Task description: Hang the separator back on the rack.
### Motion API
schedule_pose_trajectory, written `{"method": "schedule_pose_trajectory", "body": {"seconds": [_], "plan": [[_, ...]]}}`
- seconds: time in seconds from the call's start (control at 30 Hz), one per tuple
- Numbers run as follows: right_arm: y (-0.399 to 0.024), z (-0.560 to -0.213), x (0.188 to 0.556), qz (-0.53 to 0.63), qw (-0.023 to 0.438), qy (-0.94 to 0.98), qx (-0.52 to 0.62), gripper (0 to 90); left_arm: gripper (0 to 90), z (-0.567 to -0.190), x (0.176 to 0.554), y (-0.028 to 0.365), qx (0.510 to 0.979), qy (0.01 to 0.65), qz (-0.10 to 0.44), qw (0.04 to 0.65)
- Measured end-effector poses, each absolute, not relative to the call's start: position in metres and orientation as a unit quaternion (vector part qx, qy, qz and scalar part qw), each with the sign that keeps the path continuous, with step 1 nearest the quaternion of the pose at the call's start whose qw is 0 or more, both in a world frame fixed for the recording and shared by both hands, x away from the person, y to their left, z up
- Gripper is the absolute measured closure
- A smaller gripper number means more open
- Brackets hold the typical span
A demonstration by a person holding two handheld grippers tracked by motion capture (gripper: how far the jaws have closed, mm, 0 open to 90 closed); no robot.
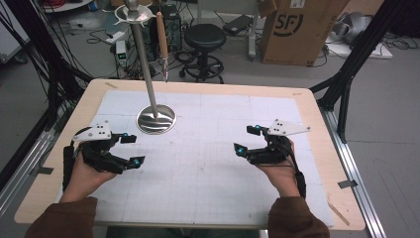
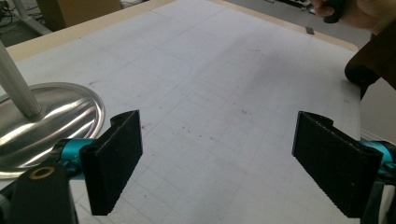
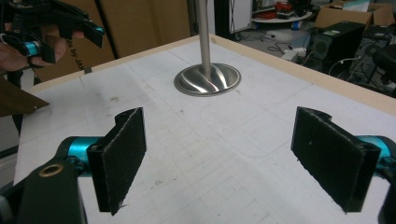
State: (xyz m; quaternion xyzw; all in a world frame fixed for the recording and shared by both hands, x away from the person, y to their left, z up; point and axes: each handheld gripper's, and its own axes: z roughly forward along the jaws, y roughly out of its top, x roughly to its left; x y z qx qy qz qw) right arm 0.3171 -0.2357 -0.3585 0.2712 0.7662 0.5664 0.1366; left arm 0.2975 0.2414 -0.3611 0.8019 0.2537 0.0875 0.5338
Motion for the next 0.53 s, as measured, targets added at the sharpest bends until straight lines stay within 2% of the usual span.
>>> {"method": "schedule_pose_trajectory", "body": {"seconds": [0.53], "plan": [[-0.2369,-0.3626,0.3169,0.561,0.133,0.77,0.273,17.1,16.7,-0.3613,0.2983,0.2416,0.801,0.256,0.088,0.534]]}}
